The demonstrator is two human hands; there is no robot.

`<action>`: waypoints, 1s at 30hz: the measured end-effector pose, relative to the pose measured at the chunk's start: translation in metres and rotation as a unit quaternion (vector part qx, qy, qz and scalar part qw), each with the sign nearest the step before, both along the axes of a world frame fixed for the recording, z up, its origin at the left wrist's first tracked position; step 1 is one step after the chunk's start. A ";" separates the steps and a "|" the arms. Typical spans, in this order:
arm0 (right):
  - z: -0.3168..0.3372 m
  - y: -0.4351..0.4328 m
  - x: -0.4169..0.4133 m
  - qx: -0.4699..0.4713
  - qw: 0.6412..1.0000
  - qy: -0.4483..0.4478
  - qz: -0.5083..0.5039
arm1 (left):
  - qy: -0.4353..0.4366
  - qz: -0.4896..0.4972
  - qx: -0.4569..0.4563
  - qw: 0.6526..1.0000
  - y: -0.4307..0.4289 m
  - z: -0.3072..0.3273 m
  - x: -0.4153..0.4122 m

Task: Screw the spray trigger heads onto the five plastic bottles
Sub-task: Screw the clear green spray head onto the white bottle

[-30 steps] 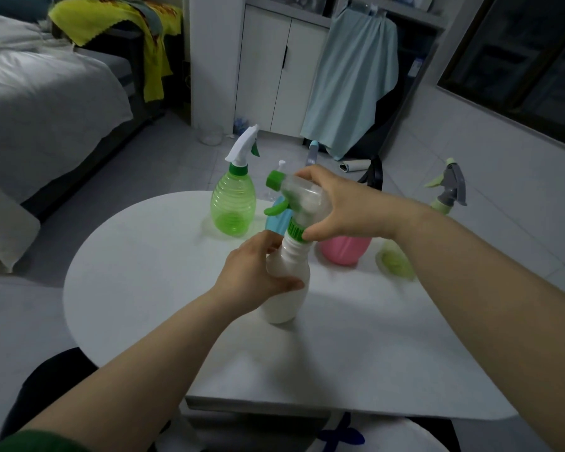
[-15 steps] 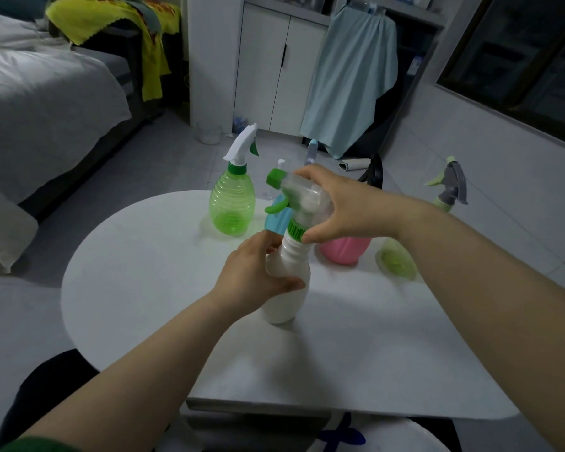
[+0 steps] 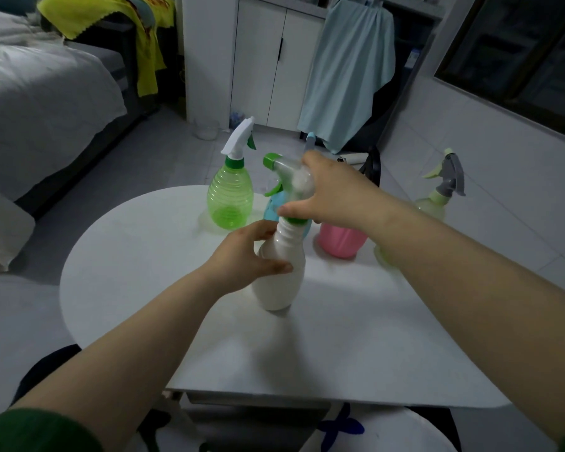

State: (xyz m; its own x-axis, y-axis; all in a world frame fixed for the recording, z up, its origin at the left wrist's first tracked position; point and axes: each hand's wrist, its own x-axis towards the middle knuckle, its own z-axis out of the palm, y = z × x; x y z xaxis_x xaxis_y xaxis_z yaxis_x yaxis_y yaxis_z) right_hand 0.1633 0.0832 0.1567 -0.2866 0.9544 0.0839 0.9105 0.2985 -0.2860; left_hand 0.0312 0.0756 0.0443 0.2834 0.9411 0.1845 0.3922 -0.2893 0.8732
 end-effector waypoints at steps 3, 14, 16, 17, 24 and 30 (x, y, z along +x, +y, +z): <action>0.010 -0.004 0.006 -0.093 0.995 0.022 0.030 | 0.002 0.000 0.008 1.000 -0.001 0.000 0.000; -0.010 -0.001 0.033 -0.191 0.953 0.229 0.049 | -0.016 0.000 0.023 1.000 0.000 -0.006 0.000; -0.023 -0.005 0.044 -0.233 0.914 0.327 0.057 | -0.027 -0.001 0.022 0.999 0.000 -0.008 0.000; -0.031 -0.007 0.046 -0.235 0.899 0.363 0.063 | -0.034 -0.004 0.021 0.999 0.000 -0.009 0.000; -0.063 -0.002 0.023 -0.124 0.842 0.525 0.021 | -0.053 0.013 0.001 0.999 0.000 -0.011 0.001; -0.069 -0.003 0.015 -0.068 0.880 0.470 -0.014 | -0.026 0.052 0.015 0.998 -0.003 -0.013 0.009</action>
State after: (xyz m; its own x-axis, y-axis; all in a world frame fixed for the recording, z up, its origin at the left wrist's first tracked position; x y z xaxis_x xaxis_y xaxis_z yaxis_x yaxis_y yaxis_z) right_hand 0.1780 0.0802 0.0876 -0.1274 0.9796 0.1555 0.2583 0.1841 -0.9484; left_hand 0.0402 0.0726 0.0317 0.1731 0.9590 0.2243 0.3761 -0.2749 0.8849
